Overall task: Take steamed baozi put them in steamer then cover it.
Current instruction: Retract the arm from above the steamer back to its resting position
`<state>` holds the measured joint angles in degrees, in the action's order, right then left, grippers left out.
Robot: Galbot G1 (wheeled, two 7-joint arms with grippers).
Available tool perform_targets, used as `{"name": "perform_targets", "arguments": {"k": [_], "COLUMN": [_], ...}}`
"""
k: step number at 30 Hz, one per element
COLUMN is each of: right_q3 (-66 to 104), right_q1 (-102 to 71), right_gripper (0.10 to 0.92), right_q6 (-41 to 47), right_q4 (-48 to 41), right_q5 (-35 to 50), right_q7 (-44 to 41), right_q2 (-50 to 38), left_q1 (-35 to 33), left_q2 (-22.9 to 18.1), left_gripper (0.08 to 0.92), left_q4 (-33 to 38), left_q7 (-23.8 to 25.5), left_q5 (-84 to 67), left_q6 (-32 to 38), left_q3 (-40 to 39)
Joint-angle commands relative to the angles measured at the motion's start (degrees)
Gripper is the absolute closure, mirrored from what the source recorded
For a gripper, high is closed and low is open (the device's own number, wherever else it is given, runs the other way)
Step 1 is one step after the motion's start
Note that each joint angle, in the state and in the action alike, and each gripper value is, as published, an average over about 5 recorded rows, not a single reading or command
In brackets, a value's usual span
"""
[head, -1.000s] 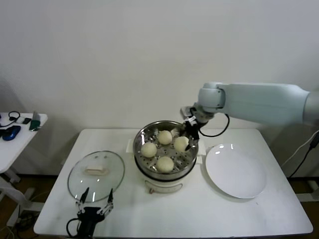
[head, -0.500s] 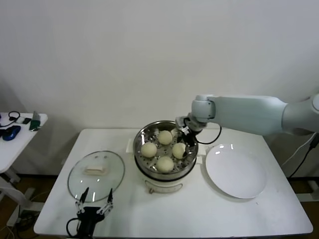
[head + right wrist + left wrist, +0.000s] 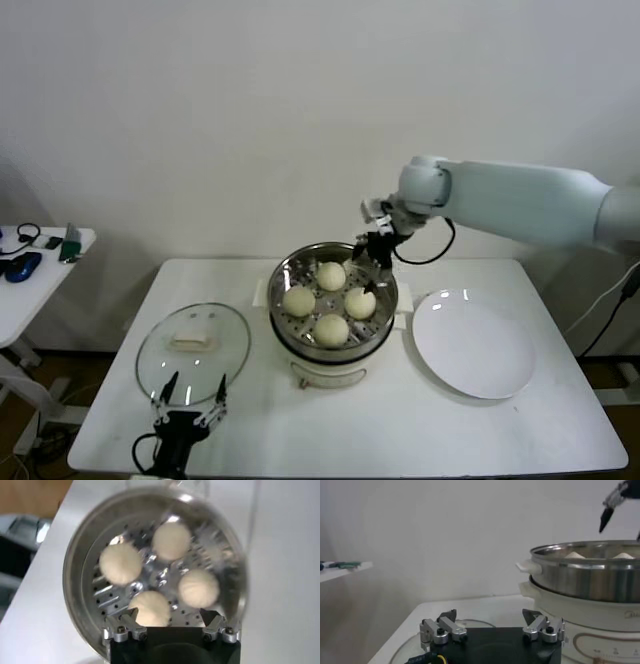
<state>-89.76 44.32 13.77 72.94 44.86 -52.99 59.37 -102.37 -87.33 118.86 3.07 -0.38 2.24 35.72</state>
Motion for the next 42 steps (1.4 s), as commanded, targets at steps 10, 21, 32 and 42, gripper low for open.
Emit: {"name": "perform_targets", "arguments": {"k": [10,21,32,42], "right_q3": [49.85,102.47,125.66,128.19], "right_q1": [-39.54,-98.77,-125.61,-136.35], "right_gripper": [0.203,0.203,0.203,0.203], "right_q6": [-1.51,-18.39,-26.74,-34.41], "right_q4": [17.04,21.81,24.36,26.72], "right_q5": [-0.64,-7.94,-14.30,-14.67], "right_q7": [43.13,45.10,42.77,42.11], "right_q2": [-32.34,-32.09,-13.62,-1.55], "left_q1": [1.08,3.29,3.39,1.08], "left_q2": [1.36,2.23,2.22,5.71], "left_gripper": [0.177,0.177,0.177,0.177], "left_q4": [-0.34,-1.76,0.01,0.02], "left_q7": [-1.06,-1.13,-2.02,-16.56], "left_q5": [0.35,2.49,7.67,34.32], "left_q6": [0.06,-0.40,0.40,3.97], "left_q3": [-1.10,-0.76,0.29,2.12]}}
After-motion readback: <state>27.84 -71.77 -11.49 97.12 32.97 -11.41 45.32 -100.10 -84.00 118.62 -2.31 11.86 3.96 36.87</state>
